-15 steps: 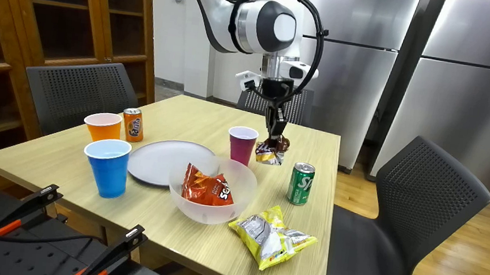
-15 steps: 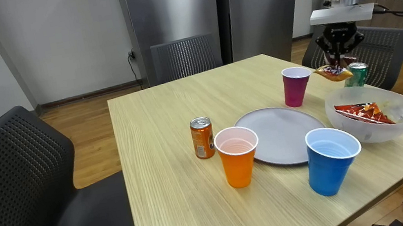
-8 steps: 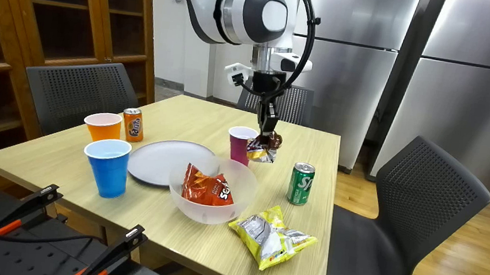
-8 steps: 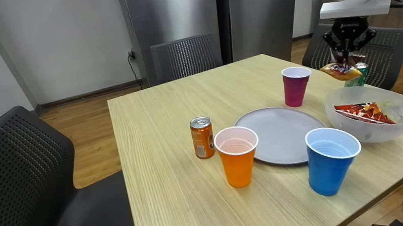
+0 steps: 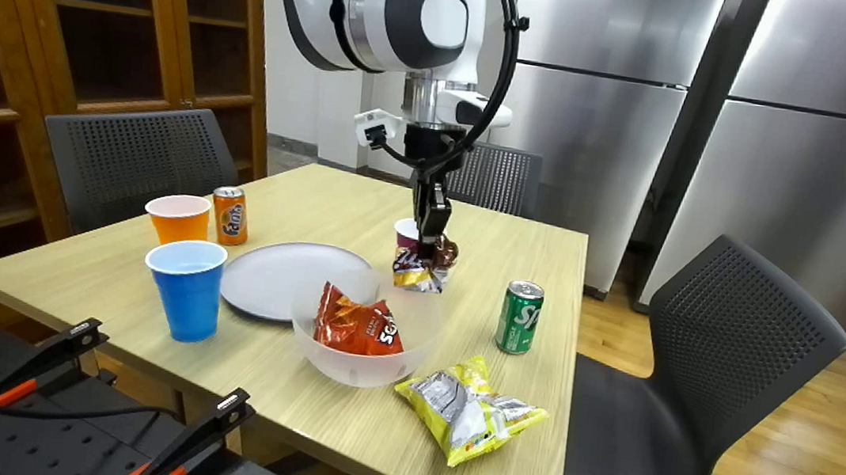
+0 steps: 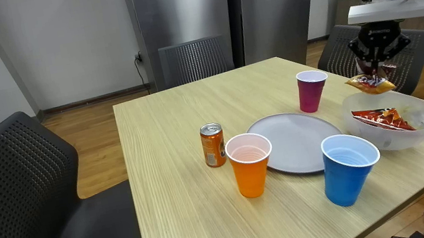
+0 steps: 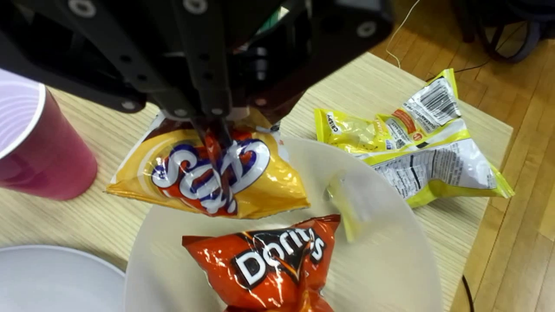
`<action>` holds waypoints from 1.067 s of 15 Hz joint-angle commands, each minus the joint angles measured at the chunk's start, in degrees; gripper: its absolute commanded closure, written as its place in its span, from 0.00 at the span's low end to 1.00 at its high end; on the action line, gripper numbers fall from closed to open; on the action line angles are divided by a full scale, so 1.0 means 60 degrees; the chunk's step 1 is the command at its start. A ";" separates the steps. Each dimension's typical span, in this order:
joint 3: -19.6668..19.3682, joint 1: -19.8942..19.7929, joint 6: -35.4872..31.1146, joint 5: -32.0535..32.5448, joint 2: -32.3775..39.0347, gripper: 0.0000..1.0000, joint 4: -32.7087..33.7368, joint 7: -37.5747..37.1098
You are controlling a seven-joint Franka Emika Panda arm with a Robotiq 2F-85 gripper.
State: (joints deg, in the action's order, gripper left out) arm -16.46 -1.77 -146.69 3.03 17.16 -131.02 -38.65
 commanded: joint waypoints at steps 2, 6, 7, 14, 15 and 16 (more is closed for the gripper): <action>0.0111 0.0169 0.0027 0.0379 -0.0481 1.00 -0.0616 -0.0028; 0.0253 0.0316 0.0138 0.0462 -0.0228 1.00 -0.0602 -0.0037; 0.0297 0.0349 0.0139 0.0444 -0.0160 1.00 -0.0578 -0.0049; 0.0315 0.0575 0.0393 0.0467 0.0592 1.00 -0.0217 -0.0195; 0.0298 0.0598 0.0405 0.0466 0.0697 1.00 -0.0171 -0.0210; 0.0281 0.0619 0.0440 0.0455 0.0813 1.00 -0.0105 -0.0238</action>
State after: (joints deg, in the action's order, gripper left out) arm -14.63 1.47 -146.41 4.57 20.14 -133.74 -38.70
